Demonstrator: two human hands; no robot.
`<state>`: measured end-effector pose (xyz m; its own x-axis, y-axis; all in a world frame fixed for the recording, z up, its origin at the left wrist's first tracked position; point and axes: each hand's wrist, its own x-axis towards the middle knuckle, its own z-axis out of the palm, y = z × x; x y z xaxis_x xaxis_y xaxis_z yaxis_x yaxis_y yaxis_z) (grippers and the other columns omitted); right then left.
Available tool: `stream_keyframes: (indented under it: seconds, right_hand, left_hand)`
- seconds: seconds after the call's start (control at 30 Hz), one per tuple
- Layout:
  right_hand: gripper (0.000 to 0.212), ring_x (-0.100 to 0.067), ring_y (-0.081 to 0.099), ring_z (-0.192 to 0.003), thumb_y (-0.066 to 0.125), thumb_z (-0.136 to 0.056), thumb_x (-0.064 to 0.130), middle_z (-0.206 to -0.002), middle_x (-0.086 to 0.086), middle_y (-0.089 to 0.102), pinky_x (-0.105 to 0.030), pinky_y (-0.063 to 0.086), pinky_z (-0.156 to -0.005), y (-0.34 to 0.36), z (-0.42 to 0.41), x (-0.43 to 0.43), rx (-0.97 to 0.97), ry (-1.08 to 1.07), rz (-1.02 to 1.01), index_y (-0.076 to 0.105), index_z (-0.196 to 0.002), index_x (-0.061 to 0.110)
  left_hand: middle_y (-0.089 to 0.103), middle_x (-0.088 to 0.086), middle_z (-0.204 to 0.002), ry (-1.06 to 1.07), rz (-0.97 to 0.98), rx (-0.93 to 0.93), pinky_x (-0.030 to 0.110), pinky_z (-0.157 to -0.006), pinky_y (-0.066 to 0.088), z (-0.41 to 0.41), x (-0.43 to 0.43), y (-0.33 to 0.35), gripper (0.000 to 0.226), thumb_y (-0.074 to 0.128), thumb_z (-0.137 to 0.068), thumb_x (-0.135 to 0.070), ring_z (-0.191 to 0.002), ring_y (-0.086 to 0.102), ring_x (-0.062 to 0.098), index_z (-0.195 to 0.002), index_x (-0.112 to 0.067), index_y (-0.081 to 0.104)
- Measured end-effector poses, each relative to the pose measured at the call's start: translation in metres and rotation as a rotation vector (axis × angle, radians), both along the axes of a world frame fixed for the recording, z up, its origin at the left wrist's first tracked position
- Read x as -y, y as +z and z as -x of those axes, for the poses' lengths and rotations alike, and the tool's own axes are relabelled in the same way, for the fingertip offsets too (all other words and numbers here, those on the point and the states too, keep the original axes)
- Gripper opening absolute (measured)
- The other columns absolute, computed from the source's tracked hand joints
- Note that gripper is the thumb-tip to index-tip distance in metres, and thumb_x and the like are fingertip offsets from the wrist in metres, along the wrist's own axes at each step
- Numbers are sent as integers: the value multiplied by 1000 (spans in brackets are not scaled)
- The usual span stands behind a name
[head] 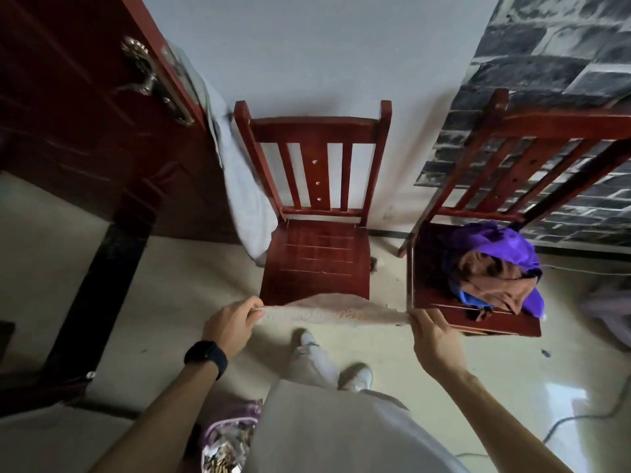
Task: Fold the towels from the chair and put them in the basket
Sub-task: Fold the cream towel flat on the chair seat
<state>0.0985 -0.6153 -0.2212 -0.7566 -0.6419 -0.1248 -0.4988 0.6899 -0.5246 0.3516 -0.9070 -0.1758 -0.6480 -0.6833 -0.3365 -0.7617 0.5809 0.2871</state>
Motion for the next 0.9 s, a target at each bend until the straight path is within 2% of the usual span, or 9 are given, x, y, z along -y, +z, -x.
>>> stream_keyframes:
  seconds: [0.1,0.2,0.37,0.47,0.6,0.7,0.8,0.83,0.9]
  right_hand:
    - [18,-37,64,-79,58,-97,13,-96,-12,63,-41,55,-64,-13,-5,6,30,28,-32,68,-110,8]
    - [15,-39,63,-74,54,-99,14,-92,-13,63,-45,54,-61,-19,2,32,77,11,-58,65,-107,7]
    - [15,-35,62,-65,43,-102,19,-78,-7,68,-40,50,-57,-42,32,95,163,3,-244,56,-98,14]
    - [16,-27,57,-61,43,-102,18,-77,-9,70,-33,36,-57,-67,55,141,231,-47,-294,58,-99,11]
    - [17,-35,60,-75,48,-99,19,-88,-13,69,-30,33,-64,-119,84,199,340,-165,-332,62,-105,11]
    - [22,-32,56,-75,42,-100,21,-85,-10,61,-33,39,-66,-155,103,236,396,-304,-327,60,-104,11]
    - [27,-26,66,-73,36,-100,29,-89,-6,68,-38,56,-68,-185,121,262,420,-416,-249,60,-104,16]
    - [27,-23,70,-73,36,-101,30,-90,-5,70,-36,58,-64,-194,126,269,438,-451,-220,60,-107,19]
    - [30,-18,73,-74,40,-103,25,-89,1,69,-30,56,-54,-205,132,280,527,-518,-161,52,-130,22]
  left_hand:
    - [70,2,-96,-2,52,25,29,-57,35,-6,5,-9,23,48,-99,-41,-83,65,29,-109,-26,63]
    - [70,2,-98,32,68,2,30,-56,38,0,21,-22,25,48,-100,-38,-80,65,29,-107,-21,64]
    - [69,-1,-94,83,67,17,29,-54,39,35,75,-51,26,46,-99,-43,-77,65,29,-97,-21,61]
    - [69,3,-90,91,45,48,32,-56,47,65,115,-83,27,44,-99,-46,-77,64,31,-95,-23,57]
    - [68,3,-94,141,-8,121,31,-58,39,106,160,-136,25,39,-102,-44,-78,60,29,-105,-27,57]
    - [66,0,-87,226,-83,85,34,-60,49,133,188,-179,23,36,-101,-46,-75,59,26,-99,-31,53]
    - [67,-2,-93,295,-161,19,36,-65,53,155,212,-221,23,38,-100,-49,-83,64,27,-98,-31,53]
    - [68,-2,-97,305,-186,-15,35,-66,53,163,219,-232,22,40,-100,-47,-85,66,26,-100,-31,54]
    - [68,0,-115,344,-291,-99,37,-78,56,177,230,-252,24,44,-100,-41,-99,67,25,-119,-30,54]
